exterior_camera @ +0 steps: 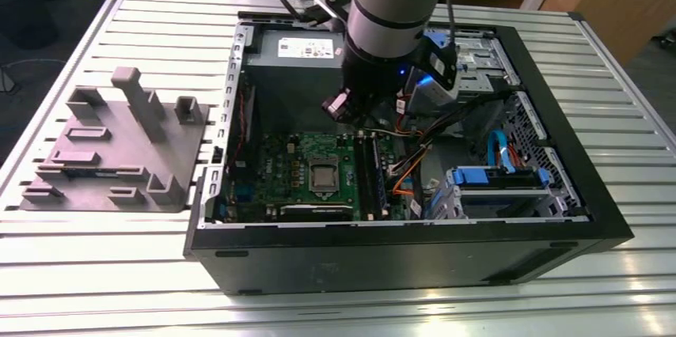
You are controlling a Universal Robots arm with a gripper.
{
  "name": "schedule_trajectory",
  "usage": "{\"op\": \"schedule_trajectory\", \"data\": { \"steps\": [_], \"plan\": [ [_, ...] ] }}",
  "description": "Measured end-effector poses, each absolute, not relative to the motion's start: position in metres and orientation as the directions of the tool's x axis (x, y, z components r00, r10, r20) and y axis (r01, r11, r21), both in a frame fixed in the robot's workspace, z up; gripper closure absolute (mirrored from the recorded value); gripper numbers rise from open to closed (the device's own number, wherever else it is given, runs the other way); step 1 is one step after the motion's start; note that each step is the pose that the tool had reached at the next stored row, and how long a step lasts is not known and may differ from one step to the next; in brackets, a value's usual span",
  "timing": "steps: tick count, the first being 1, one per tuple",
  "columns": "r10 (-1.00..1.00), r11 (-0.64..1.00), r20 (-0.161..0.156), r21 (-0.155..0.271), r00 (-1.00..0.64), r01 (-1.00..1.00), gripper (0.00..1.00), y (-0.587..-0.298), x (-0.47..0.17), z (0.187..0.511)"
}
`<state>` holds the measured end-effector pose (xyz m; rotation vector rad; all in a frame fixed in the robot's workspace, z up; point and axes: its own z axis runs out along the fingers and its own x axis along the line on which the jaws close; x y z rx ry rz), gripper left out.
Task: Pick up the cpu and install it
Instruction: 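Install the first cpu locking lever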
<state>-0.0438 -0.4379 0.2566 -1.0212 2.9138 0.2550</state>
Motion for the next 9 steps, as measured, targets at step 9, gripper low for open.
{"op": "schedule_trajectory", "data": {
  "steps": [9],
  "plan": [
    [-0.617, 0.767, -0.100, 0.146, -0.781, -0.625, 0.90, -0.4350, -0.0438, 0.2449]
  ]
}}
